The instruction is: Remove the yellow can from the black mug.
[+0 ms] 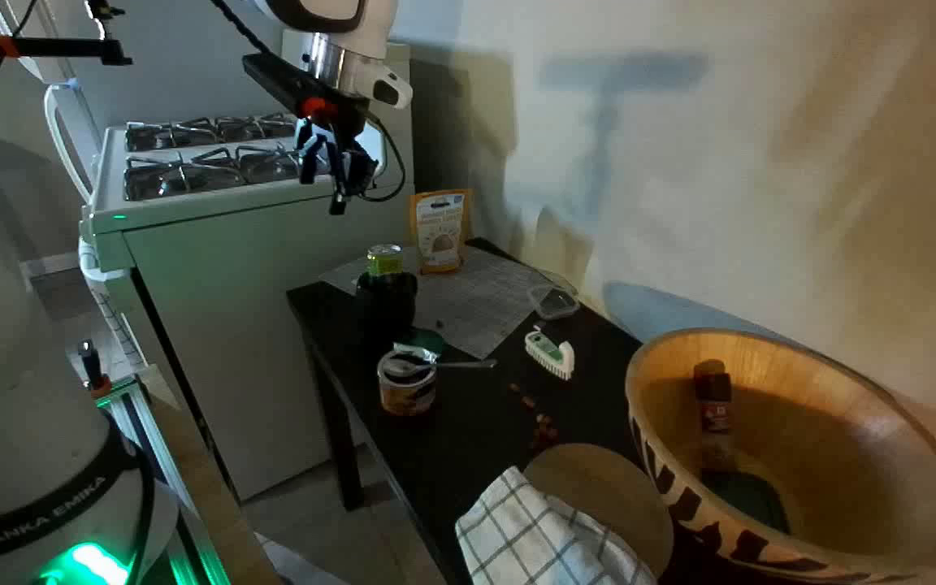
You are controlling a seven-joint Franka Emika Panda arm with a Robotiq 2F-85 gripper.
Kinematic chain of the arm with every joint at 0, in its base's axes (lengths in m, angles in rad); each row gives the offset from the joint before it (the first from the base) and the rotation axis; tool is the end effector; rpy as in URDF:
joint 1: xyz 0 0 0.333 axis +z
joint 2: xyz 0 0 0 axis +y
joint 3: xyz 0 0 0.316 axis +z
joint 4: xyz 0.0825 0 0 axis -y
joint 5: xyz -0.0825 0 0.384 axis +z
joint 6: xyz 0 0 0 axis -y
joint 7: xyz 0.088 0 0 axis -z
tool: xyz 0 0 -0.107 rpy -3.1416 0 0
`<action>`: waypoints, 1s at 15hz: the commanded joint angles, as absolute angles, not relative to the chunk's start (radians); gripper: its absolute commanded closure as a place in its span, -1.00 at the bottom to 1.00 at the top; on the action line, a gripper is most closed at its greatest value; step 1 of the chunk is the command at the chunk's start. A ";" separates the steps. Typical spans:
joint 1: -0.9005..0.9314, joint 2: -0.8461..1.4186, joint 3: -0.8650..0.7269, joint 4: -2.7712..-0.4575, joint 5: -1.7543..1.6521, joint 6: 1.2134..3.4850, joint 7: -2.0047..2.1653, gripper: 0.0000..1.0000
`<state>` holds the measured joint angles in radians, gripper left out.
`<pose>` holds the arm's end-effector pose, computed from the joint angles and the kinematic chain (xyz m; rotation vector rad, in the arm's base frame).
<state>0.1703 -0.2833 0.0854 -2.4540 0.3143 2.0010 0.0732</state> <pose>0.4063 0.1255 0.3920 -2.9069 -0.0303 0.3008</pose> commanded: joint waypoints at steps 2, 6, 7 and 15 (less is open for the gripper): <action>0.158 -0.284 0.097 -2.452 0.317 1.997 0.071 -1.00; 0.144 -0.281 0.106 -2.456 0.276 2.030 0.109 -1.00; 0.130 -0.274 0.119 -2.458 0.220 2.062 0.147 -1.00; 0.095 -0.072 0.196 -2.410 -0.107 2.237 0.510 -1.00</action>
<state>0.1042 -0.1656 0.1694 -2.4452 -0.0357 2.2099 0.3870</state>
